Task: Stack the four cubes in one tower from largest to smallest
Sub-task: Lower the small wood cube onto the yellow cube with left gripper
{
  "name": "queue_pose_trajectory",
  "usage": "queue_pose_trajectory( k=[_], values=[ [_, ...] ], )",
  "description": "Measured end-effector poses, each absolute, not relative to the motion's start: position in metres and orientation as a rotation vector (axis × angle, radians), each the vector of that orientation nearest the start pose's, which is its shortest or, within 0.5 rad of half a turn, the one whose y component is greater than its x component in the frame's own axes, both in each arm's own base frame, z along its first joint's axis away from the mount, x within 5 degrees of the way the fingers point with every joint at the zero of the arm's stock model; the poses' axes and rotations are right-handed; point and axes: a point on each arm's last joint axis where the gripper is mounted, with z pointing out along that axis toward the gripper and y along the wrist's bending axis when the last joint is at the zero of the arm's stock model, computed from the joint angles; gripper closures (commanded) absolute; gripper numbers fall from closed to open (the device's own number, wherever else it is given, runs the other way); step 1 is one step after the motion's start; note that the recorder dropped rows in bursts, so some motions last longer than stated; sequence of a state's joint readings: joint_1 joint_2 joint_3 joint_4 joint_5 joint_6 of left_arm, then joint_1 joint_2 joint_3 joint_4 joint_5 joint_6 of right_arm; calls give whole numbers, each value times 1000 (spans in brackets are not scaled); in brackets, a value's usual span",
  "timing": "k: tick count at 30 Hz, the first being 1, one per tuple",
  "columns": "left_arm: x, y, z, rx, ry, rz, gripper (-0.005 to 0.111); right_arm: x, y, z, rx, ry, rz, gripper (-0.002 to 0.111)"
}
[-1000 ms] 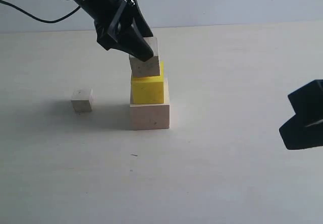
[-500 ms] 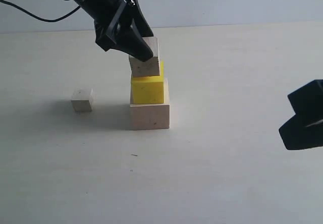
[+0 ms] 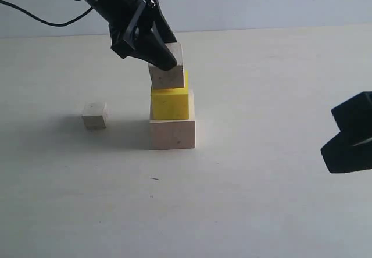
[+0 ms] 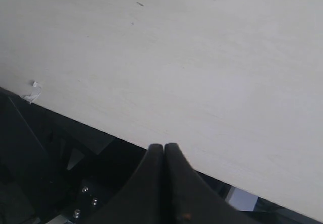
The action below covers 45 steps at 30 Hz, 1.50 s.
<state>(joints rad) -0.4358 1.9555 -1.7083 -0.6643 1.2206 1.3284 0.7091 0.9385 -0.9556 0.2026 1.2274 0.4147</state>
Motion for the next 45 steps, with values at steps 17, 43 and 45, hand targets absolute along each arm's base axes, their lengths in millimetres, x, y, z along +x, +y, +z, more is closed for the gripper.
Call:
queue_pose_trajectory(
  k=[17, 43, 45],
  values=[
    [354, -223, 275, -2457, -2422, 905, 107, 103, 111, 341, -377, 2789, 593, 108],
    [354, -223, 275, -2460, -2420, 895, 47, 103, 111, 341, -377, 2789, 593, 108],
    [354, -223, 275, -2460, -2420, 895, 45, 103, 111, 341, -380, 2788, 592, 108]
  ],
)
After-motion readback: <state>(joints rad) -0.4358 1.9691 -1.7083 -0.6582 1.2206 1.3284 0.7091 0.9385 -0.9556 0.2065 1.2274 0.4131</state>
